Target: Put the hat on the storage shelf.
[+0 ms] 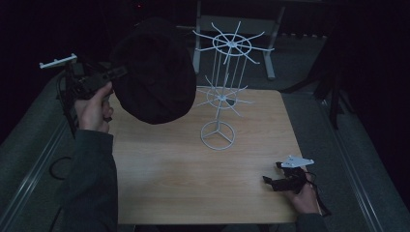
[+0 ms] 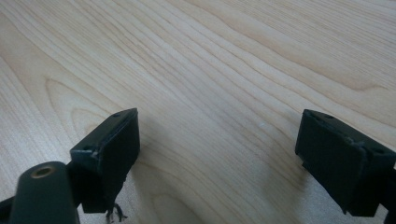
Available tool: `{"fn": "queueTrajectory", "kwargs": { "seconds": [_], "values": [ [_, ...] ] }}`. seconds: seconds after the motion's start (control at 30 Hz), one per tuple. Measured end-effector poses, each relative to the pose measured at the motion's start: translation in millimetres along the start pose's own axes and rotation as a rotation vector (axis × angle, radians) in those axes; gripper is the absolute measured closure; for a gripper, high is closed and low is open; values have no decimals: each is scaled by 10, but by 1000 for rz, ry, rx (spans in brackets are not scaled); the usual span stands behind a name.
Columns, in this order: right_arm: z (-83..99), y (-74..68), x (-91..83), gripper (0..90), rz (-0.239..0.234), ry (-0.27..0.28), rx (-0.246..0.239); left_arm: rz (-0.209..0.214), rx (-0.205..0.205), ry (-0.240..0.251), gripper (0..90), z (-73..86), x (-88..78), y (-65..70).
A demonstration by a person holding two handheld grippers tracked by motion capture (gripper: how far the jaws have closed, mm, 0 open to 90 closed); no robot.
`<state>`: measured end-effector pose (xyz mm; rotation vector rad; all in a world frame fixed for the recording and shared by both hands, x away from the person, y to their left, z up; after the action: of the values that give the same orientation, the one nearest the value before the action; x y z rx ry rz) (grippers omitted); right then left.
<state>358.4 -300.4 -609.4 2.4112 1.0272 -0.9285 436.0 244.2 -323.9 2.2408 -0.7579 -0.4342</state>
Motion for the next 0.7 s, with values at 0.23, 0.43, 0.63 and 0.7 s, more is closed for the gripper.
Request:
{"fn": "queueTrajectory", "kwargs": {
  "seconds": [0.23, 0.43, 0.63, 0.7],
  "values": [
    [0, 0, 0, 137, 0, 0, 0, 15, -14, 13, 758, -25, -2, 24],
    [0, 0, 0, 137, 0, 0, 0, 31, -19, 21, 757, -32, 13, 41],
    [0, 2, -1, 140, 1, 0, 1, 42, -36, 35, 757, -38, 28, 55],
    [0, 3, -1, 140, 1, 0, 1, 49, -37, 40, 757, -36, 37, 66]
  ]
}}
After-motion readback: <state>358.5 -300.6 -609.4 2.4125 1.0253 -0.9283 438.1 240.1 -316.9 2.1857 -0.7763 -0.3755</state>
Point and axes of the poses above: each handheld gripper's, and its own axes: x roughly forward along the jaws, z roughly out of its underside, y roughly to its right, the point moved 7 cm from there along x, roughly forward along the jaws, and after that the axes turned 5 degrees about -x, right-handed, at the moved point
